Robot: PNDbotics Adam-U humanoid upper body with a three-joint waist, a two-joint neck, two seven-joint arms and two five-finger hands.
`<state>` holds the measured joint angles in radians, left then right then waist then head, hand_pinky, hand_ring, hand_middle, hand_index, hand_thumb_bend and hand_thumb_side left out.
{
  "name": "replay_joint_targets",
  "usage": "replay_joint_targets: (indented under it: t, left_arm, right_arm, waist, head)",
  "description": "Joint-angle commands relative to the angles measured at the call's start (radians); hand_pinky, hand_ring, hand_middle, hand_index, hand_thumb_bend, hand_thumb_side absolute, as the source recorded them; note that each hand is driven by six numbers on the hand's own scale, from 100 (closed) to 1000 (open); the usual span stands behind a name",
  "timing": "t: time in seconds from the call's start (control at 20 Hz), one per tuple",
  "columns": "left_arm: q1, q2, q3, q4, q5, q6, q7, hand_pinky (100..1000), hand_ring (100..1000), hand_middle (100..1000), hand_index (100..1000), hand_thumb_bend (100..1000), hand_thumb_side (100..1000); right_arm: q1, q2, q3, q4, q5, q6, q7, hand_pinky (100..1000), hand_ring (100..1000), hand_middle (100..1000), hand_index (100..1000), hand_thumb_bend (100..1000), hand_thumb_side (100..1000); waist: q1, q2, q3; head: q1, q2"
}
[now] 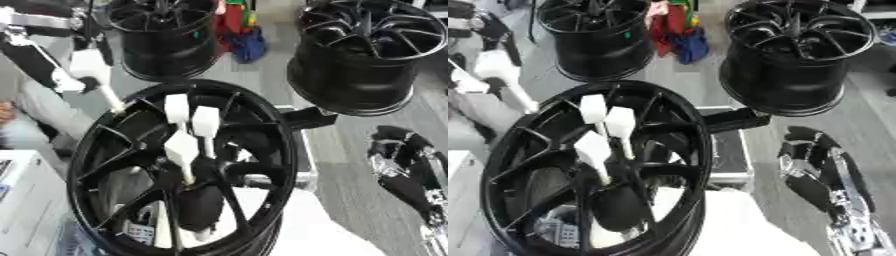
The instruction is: Pull the pin out of the wheel hub.
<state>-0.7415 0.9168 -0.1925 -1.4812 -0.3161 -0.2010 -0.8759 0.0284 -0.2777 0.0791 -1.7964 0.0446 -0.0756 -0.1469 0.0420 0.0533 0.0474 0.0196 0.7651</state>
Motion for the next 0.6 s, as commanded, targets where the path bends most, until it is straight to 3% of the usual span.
replay_joint_targets:
  t: [0.05,0.25,0.3,0.35,0.4,0.5,0.6]
  left_arm:
    - [0.064,0.097,0.092,0.014,-0.027,0.025,0.031,590,428,486,666,100,149]
    - [0.191,0.108,0.14,0.103,-0.09,0.069,0.08,616,482,541,716,100,121]
    - [0.21,0.098,0.145,0.137,-0.112,0.078,0.094,634,511,574,747,100,120]
    - [0.223,0.087,0.148,0.169,-0.136,0.083,0.11,694,603,678,811,146,149]
    - [0.233,0.073,0.151,0.203,-0.17,0.087,0.13,701,613,691,820,169,160]
    - [0.246,0.045,0.163,0.269,-0.227,0.099,0.183,782,716,796,877,408,266]
    - [0.255,0.025,0.175,0.327,-0.287,0.108,0.244,827,768,848,921,553,317]
  right_arm:
    - [-0.008,-0.016,-0.01,-0.008,0.008,-0.003,-0.005,654,592,651,755,100,146]
    - [-0.007,-0.011,-0.014,-0.009,0.01,-0.002,-0.009,654,592,651,755,100,145]
    - [-0.008,-0.01,-0.014,-0.009,0.01,-0.002,-0.009,654,592,651,755,100,145]
    - [-0.009,-0.008,-0.013,-0.01,0.009,-0.002,-0.009,654,592,651,755,100,145]
    - [-0.01,-0.006,-0.012,-0.01,0.009,-0.002,-0.008,654,592,651,755,100,145]
    - [-0.011,-0.002,-0.012,-0.01,0.009,-0.002,-0.007,654,591,651,755,100,145]
    - [-0.008,0.001,-0.014,-0.011,0.009,-0.001,-0.008,654,591,650,755,100,145]
  waist:
    - [-0.002,-0.003,0.003]
    - [-0.009,0.003,0.007]
    - [-0.011,0.003,0.008]
    - [-0.013,0.004,0.008]
    - [-0.016,0.004,0.008]
    - [-0.022,0.006,0.008]
    - [-0.028,0.007,0.007]
  head:
    - [-0.007,0.005]
    - [-0.008,0.005]
    - [-0.007,0.005]
    - [-0.007,0.005]
    - [-0.007,0.005]
    - [-0.007,0.005]
    - [-0.008,0.005]
